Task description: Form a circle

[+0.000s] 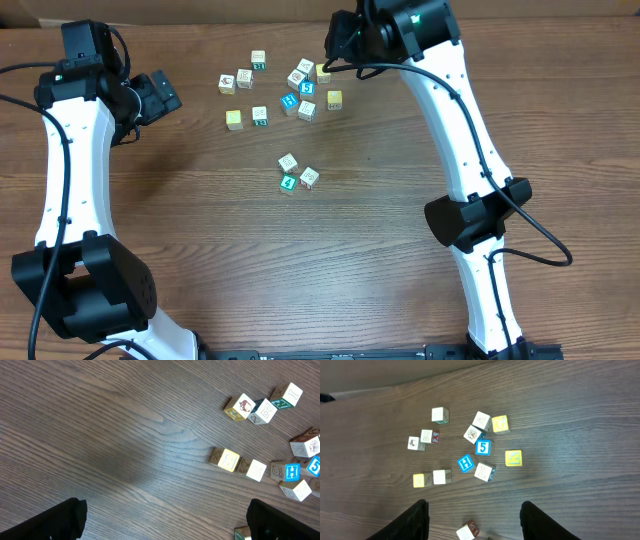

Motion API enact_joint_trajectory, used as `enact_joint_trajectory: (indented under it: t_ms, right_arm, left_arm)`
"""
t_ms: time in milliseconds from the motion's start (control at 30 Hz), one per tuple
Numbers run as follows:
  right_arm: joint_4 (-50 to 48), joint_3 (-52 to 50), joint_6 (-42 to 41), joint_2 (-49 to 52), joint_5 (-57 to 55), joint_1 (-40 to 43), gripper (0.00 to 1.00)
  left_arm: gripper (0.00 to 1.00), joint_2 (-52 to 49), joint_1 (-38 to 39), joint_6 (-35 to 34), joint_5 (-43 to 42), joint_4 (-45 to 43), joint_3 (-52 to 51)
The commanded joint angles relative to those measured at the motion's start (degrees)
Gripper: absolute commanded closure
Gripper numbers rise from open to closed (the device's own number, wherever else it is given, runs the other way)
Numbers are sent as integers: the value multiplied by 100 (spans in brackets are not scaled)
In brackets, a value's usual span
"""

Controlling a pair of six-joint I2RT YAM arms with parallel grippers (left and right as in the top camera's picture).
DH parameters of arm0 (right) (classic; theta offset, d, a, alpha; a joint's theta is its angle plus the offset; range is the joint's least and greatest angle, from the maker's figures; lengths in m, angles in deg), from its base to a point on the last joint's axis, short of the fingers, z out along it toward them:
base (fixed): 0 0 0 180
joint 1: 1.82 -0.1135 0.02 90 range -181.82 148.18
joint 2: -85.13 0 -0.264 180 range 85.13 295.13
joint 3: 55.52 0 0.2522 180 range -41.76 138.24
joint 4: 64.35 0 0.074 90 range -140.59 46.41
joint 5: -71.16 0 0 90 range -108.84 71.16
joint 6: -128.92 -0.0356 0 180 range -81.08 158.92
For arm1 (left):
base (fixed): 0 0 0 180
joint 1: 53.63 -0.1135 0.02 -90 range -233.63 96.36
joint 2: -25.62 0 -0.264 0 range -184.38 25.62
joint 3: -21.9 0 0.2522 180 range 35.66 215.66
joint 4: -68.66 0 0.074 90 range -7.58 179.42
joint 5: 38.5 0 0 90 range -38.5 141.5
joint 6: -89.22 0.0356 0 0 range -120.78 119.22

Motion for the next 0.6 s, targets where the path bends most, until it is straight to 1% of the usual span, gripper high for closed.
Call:
enact_joint_trajectory:
  t_ms: [0, 267, 567]
  right_arm:
    - [-203, -304, 179, -79, 13, -76, 43]
    - [-1178, -1563, 175, -74, 13, -280, 43]
    - [-3014, -3329, 173, -74, -120, -549, 44]
  left_arm:
    - [0, -35, 39, -31, -13, -2, 2]
    - [1, -35, 39, -31, -13, -2, 2]
    - [0, -35, 39, -31, -13, -4, 2]
